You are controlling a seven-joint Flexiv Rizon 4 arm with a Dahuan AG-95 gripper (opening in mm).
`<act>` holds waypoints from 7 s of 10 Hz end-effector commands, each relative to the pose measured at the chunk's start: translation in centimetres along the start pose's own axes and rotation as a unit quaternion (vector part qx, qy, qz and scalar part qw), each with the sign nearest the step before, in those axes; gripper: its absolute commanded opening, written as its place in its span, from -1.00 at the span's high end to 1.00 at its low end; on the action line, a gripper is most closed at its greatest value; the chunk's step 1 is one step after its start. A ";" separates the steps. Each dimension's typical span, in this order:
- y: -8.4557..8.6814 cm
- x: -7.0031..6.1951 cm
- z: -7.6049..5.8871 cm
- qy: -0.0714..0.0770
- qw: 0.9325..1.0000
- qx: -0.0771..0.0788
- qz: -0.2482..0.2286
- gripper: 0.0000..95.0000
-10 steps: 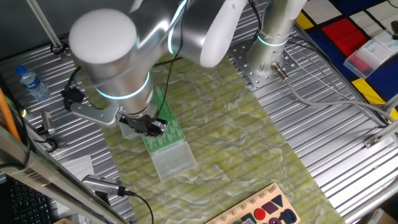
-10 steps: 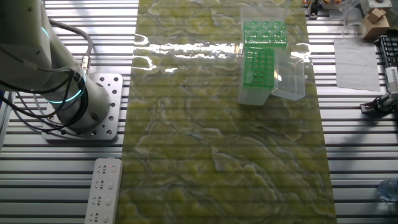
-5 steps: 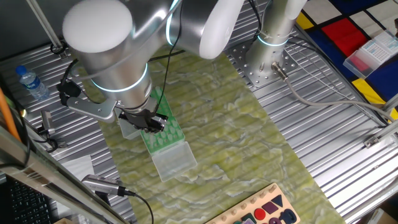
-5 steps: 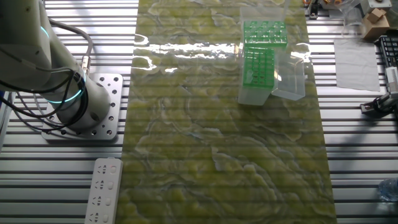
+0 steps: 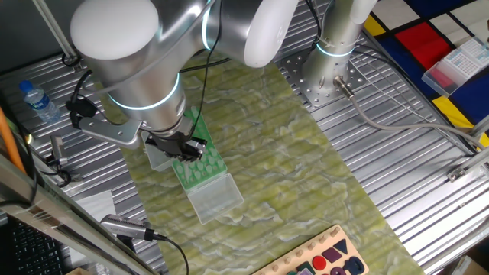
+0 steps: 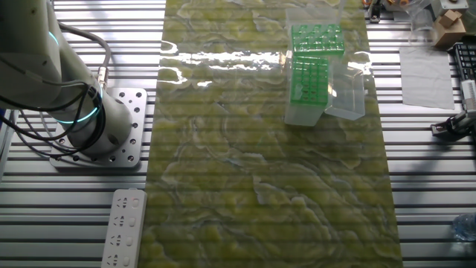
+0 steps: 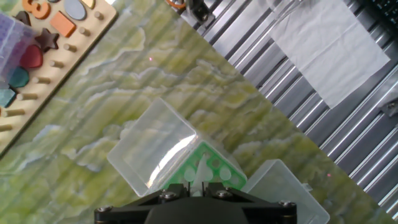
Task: Transfer all large pipette tips from one holder to another
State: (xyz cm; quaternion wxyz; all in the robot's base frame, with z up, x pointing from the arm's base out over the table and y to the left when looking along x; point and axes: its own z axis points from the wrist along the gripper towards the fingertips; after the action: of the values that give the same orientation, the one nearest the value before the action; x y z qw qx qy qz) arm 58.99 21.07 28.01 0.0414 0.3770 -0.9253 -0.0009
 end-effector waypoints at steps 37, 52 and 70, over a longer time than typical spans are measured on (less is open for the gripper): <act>1.9 5.8 -2.0 0.051 0.984 0.027 -0.168 1.00; 2.1 6.3 -1.8 0.046 0.988 0.037 -0.141 1.00; -1.3 12.7 -1.9 0.029 0.973 0.038 -0.227 1.00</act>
State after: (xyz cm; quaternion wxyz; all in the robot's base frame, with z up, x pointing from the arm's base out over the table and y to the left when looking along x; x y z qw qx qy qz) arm 50.98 11.17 30.73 0.0509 0.5785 -0.8133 0.0360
